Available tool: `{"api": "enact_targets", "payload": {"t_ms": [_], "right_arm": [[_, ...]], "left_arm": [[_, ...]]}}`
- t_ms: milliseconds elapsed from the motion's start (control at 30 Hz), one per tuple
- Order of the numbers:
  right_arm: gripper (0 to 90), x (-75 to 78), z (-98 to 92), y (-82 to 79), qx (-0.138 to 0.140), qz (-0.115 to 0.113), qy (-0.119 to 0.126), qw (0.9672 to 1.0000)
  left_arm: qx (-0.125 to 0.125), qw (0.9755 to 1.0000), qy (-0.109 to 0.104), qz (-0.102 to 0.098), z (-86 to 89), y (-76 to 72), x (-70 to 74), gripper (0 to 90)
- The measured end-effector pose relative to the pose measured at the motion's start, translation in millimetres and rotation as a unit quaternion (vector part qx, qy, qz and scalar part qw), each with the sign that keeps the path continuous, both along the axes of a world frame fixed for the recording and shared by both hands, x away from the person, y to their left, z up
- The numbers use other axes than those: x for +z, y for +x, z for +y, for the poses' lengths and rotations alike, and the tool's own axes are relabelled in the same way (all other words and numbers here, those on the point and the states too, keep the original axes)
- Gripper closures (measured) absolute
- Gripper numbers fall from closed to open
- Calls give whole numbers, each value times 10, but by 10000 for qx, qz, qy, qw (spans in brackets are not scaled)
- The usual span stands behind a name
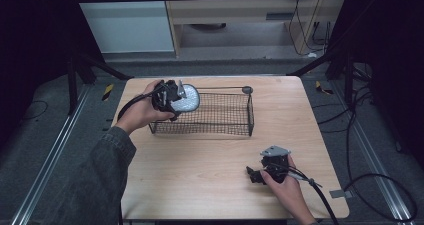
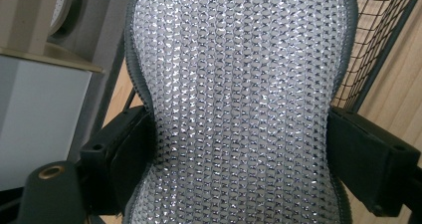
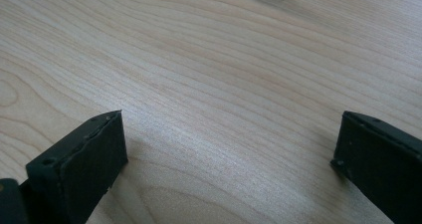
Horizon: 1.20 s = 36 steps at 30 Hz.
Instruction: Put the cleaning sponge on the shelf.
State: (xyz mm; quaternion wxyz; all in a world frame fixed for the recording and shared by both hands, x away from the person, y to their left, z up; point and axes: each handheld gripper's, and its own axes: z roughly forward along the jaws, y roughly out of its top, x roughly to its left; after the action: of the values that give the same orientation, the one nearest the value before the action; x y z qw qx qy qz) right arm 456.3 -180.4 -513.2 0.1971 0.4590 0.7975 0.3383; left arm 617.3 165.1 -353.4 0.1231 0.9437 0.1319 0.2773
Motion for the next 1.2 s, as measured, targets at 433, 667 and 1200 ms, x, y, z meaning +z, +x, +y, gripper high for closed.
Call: {"api": "enact_targets", "payload": {"t_ms": [433, 667, 1200], "right_arm": [[4, 0, -1, 1, 7, -6, -4, 10000], [4, 0, 0, -1, -1, -4, 5, 10000], [6, -1, 1, -6, -14, -27, 0, 10000]], "left_arm": [[1, 9998, -118, 137, 58, 166, -144, 138], [-6, 9997, -124, 217, 62, 247, -201, 136], [-32, 9993, -224, 306, -16, 311, -256, 99]]}}
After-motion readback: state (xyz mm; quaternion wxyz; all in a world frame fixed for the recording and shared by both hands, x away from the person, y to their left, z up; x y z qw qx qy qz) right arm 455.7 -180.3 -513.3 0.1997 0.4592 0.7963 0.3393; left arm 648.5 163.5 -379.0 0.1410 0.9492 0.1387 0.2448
